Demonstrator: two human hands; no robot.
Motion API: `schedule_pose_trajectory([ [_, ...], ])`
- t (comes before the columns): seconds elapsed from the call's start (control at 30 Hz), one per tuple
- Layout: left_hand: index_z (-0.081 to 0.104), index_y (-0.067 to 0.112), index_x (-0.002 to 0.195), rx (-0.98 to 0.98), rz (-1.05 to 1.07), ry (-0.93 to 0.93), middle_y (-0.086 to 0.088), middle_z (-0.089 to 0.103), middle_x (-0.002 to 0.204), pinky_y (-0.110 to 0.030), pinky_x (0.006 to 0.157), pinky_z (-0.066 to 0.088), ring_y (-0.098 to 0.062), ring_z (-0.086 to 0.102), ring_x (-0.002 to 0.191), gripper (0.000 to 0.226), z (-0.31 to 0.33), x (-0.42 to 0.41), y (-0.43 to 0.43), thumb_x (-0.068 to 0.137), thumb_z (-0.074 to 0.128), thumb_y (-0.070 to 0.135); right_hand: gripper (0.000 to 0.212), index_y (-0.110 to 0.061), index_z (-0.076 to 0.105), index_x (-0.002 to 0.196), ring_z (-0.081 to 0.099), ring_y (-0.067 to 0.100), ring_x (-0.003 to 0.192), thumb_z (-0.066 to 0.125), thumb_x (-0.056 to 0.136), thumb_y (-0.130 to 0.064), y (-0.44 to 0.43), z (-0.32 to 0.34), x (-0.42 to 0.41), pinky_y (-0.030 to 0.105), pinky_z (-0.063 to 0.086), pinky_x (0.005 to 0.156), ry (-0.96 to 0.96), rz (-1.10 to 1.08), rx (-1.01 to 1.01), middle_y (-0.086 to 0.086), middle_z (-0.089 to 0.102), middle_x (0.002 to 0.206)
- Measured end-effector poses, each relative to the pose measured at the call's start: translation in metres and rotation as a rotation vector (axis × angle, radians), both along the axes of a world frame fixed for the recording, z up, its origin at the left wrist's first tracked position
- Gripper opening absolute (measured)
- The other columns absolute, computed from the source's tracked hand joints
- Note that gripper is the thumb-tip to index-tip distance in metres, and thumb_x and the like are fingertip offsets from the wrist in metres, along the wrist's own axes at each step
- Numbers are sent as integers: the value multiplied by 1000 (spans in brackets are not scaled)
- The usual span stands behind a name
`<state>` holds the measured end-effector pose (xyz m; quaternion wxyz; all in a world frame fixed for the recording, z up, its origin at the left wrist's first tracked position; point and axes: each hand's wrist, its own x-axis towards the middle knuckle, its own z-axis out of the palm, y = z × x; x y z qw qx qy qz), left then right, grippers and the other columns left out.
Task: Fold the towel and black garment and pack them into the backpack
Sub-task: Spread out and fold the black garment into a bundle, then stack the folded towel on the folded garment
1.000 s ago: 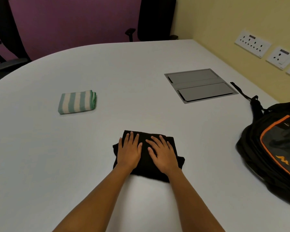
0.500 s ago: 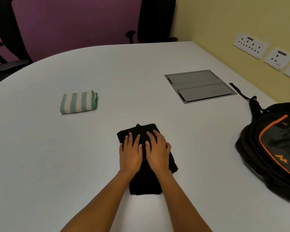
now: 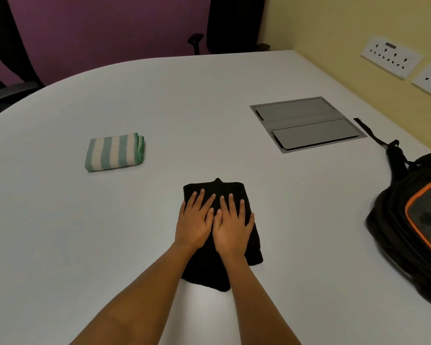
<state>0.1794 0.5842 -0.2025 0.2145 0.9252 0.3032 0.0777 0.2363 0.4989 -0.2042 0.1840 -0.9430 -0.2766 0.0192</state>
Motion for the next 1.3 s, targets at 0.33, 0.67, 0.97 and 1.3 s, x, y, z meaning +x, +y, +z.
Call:
schedule_pose_trajectory([
  [0.33, 16, 33, 149, -19, 6, -10, 4, 7, 159, -37, 118, 1, -14, -1, 147, 48, -4, 36, 50, 101, 20, 37, 64, -32, 26, 147, 13, 22, 146, 0, 90, -44, 50, -3, 37, 51, 10, 116, -26, 25, -10, -5, 22, 156],
  [0.67, 11, 32, 150, -45, -45, 77, 3, 1, 159, -38, 119, -1, -15, -6, 147, 48, 4, 52, 75, 103, 20, 34, 53, -32, 14, 150, 1, 19, 147, 10, 98, -40, 69, 4, 52, 49, 2, 117, 51, 52, -83, -6, 9, 159],
  [0.97, 39, 19, 142, -74, -28, 48, -5, 29, 153, -35, 114, 19, -18, 23, 142, 42, 39, 41, 90, 102, 29, 28, 41, -16, 44, 139, 34, 21, 137, 36, 100, -26, 98, 34, 50, 40, 25, 114, 179, 115, 93, 6, 42, 146],
  [1.3, 50, 11, 133, 34, 298, -72, -8, 51, 138, -35, 104, 34, -24, 47, 126, 37, 56, 2, 197, 99, 40, 22, 38, -7, 48, 131, 51, 23, 118, 50, 96, -22, 210, 64, 26, 24, 38, 92, 532, 227, 321, 14, 54, 130],
])
